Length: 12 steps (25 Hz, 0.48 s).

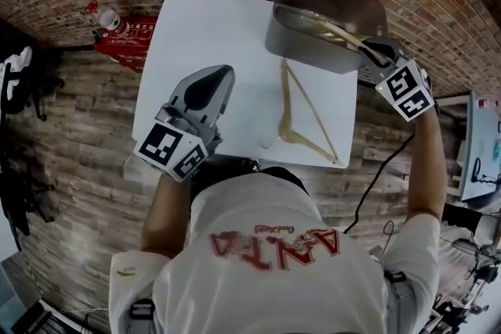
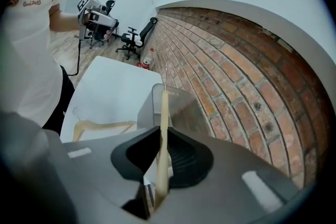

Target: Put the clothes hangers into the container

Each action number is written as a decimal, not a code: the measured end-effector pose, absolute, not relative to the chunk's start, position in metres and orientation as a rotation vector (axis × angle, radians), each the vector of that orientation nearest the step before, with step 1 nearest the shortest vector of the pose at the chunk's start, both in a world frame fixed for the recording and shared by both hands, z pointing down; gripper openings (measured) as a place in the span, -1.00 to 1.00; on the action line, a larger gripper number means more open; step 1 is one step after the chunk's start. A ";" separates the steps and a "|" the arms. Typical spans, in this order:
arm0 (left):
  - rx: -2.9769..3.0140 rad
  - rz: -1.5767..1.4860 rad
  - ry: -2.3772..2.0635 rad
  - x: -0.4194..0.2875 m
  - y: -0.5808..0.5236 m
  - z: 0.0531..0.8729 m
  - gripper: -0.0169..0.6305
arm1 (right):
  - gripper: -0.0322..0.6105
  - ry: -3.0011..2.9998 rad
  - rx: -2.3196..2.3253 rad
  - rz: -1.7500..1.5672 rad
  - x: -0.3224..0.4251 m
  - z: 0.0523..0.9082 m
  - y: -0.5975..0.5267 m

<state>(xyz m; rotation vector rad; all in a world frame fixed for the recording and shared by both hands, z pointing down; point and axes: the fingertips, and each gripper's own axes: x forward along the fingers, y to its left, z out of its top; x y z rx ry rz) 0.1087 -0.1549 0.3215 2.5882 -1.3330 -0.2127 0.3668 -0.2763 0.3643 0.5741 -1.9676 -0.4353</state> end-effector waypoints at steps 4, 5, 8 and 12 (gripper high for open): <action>2.571 -0.212 -1.360 0.104 -0.154 0.325 -0.92 | -0.76 -1.973 0.413 -0.455 0.362 0.365 -0.295; 2.565 -0.211 -1.367 0.103 -0.153 0.326 -0.92 | -0.76 -1.980 0.376 -0.438 0.361 0.366 -0.300; 2.548 -0.206 -1.390 0.101 -0.151 0.328 -0.92 | -0.76 -1.979 0.273 -0.388 0.361 0.374 -0.317; 2.522 -0.192 -1.429 0.097 -0.148 0.332 -0.92 | -0.76 -1.946 0.227 -0.367 0.363 0.390 -0.347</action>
